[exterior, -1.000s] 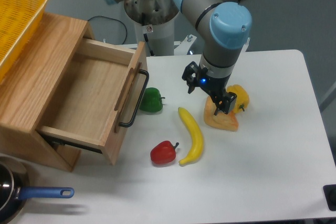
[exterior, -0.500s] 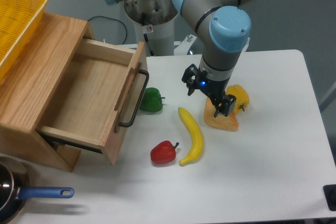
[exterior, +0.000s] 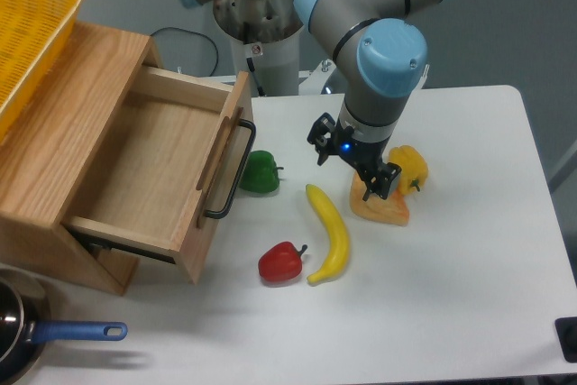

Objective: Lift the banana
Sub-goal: 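Move the gripper from the yellow pepper toward the yellow banana, then lower the open gripper over the banana's stem end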

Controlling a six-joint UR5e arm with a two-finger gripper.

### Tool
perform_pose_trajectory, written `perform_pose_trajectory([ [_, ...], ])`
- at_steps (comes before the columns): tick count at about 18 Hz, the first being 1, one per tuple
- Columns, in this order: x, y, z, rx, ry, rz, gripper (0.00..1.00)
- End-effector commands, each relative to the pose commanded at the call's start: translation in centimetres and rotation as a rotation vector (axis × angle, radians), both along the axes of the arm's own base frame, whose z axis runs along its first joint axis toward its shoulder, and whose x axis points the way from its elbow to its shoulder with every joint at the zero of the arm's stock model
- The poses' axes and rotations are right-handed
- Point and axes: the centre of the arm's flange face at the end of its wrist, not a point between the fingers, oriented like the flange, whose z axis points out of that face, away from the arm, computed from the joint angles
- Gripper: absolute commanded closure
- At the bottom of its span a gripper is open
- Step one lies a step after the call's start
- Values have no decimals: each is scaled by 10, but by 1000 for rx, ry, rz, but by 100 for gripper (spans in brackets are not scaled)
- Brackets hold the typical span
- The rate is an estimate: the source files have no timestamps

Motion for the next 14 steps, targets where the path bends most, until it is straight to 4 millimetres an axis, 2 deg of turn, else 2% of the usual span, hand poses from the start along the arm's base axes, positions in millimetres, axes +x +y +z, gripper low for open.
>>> perform_pose_trajectory([
  [6,-1,6,-12,19,-32,66,0],
  [14,-12,10,-30,-13,-67,246,0],
])
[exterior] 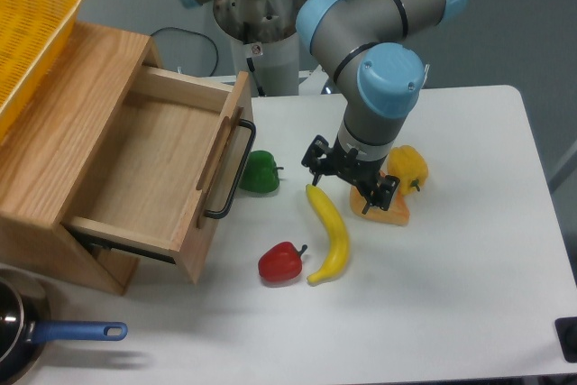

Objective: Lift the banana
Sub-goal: 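Lower the open gripper over the banana's stem end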

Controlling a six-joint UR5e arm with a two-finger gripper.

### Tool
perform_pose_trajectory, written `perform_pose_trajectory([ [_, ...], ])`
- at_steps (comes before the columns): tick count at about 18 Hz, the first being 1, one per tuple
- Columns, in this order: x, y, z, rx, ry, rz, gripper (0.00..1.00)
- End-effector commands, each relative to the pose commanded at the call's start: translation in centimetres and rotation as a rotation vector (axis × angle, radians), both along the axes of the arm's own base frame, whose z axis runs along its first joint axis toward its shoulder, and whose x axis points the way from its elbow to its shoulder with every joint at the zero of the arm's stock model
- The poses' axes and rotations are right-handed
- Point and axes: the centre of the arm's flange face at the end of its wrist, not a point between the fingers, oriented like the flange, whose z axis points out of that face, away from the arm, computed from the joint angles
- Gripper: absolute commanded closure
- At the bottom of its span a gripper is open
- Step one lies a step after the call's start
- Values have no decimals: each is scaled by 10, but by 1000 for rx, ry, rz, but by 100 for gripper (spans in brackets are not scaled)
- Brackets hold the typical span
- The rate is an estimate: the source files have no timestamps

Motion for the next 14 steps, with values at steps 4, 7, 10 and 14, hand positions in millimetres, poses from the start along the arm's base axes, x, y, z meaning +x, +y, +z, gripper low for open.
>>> perform_pose_trajectory([
  [4,-5,5,-13,-10,-20,14,0],
  [7,-7,9,-17,-17,-23,35,0],
  [10,-9,10,-35,-36,-49,56,0],
  [14,-10,18,-57,-42,-53,48,0],
])
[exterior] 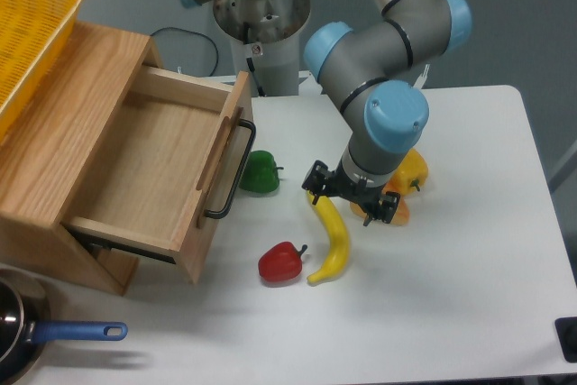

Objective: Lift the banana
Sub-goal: 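Lower the open gripper over the banana's stem end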

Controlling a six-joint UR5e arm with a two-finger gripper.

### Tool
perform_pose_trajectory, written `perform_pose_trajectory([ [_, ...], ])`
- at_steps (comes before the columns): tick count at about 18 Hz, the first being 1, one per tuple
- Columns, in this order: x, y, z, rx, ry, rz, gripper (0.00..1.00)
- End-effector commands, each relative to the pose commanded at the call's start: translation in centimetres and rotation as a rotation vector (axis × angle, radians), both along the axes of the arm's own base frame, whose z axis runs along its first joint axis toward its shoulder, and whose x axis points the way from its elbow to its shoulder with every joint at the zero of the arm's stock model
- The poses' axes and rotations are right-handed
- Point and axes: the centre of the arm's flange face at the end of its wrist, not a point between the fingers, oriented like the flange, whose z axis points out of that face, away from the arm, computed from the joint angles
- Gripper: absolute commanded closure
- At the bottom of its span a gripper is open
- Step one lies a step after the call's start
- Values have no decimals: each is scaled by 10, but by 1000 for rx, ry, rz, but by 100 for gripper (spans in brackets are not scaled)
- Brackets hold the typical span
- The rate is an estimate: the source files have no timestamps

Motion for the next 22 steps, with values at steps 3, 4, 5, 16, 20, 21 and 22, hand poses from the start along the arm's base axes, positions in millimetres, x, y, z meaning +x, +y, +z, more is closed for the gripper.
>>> perform_pose_trajectory([
  [3,-2,0,-7,-3,-2,0,0],
  [4,-5,1,-11,-2,0,0,0],
  [5,-7,2,-16,1,9,1,0],
  [16,-16,4,-33,-45,88,-9,0],
  [20,-11,9,-48,-34,106,-21,0],
  [21,-9,8,-51,-34,106,-21,0],
  [22,-9,8,-52,-34,106,-21,0],
])
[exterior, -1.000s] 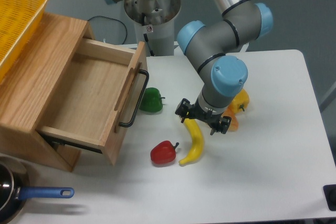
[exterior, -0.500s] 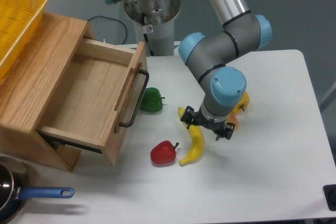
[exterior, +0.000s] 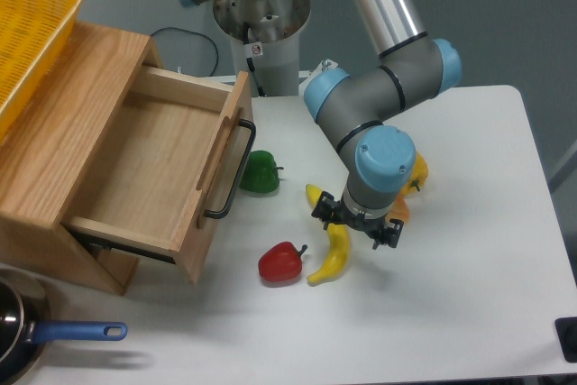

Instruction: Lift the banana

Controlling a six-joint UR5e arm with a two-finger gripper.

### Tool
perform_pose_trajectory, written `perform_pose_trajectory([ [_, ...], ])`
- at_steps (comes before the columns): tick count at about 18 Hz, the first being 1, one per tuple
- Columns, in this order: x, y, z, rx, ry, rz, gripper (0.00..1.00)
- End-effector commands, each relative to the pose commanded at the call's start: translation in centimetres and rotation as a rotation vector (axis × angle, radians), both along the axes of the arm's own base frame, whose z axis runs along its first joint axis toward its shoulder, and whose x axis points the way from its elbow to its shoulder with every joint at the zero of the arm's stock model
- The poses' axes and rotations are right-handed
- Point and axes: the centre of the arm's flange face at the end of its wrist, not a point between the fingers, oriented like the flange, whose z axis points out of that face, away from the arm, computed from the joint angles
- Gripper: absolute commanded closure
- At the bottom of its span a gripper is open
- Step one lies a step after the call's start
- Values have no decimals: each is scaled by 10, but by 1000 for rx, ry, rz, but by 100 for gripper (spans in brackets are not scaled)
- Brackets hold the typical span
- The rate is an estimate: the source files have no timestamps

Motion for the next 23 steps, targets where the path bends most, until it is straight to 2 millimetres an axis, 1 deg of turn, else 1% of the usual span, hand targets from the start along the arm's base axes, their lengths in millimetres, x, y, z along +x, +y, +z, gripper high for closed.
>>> perform_pose_trajectory([
  [2,0,0,0,0,3,0,0],
  [4,0,1,-7,-7,1,-5,0],
  [9,2,9,-16,-7,14,-16,0],
  [11,5,12,-16,-7,17,-8,0],
  [15,4,12,-22,-13,14,-7,0],
  [18,3,10,-30,-44,21,5,0],
  [23,3,10,-34,-49,15,12,0],
])
